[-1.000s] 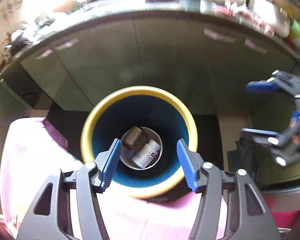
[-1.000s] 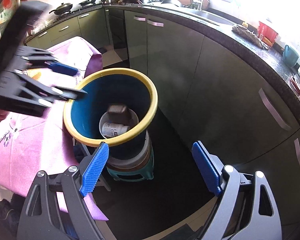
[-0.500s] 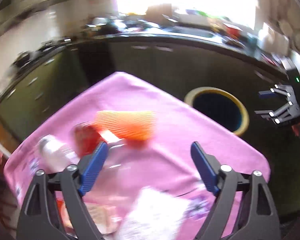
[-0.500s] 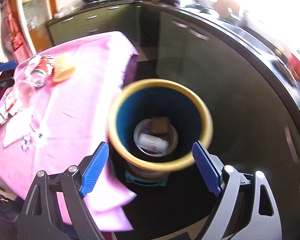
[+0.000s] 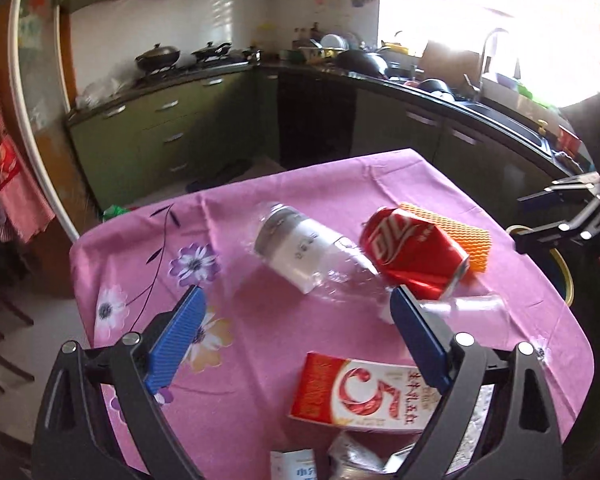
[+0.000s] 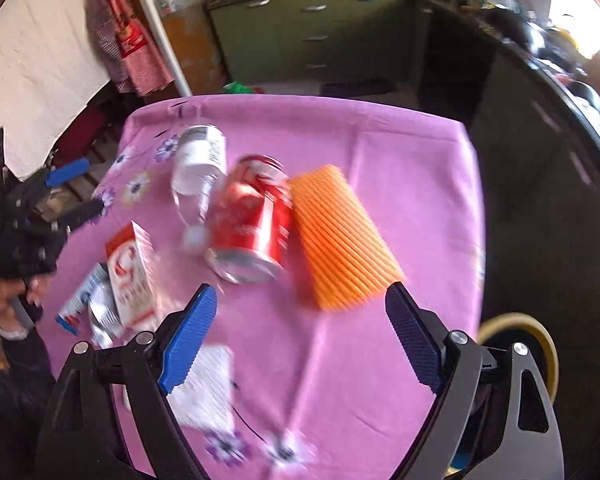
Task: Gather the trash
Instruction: 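Move the right tool to the red cola can and grasp it, then carry the cola can over the bin and open the right tool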
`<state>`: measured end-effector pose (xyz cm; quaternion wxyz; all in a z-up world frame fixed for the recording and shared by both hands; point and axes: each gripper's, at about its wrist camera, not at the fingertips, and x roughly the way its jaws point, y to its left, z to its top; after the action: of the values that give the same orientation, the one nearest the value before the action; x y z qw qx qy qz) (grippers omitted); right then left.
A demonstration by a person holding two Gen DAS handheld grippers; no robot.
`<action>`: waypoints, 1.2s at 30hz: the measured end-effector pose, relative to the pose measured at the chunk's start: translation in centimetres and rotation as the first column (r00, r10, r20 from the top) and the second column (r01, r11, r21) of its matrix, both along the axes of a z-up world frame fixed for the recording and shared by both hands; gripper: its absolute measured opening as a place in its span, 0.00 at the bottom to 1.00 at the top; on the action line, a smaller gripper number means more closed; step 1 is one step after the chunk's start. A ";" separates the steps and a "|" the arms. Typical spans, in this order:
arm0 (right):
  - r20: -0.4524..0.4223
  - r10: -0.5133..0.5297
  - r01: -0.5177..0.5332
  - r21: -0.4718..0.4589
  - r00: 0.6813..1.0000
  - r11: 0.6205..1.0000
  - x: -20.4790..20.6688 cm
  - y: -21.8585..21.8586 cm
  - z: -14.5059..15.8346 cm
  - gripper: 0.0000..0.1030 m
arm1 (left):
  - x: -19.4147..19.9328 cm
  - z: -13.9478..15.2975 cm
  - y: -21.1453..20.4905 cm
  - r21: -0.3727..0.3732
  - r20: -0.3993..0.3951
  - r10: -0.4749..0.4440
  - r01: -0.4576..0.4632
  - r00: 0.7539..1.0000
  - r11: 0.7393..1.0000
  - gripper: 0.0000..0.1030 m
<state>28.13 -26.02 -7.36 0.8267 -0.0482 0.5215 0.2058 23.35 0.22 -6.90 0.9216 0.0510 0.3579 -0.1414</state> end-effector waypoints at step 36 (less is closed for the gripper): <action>-0.231 0.051 -0.104 -0.224 0.972 0.969 8.3 9.3 -7.8 0.71 | -0.8 -0.5 -0.8 -0.002 -0.022 -0.036 0.036 0.999 0.999 0.90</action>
<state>36.47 -16.74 -15.15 0.7426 -0.1425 0.6294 0.1791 22.51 -0.61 -7.37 0.9150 0.0552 0.3668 -0.1588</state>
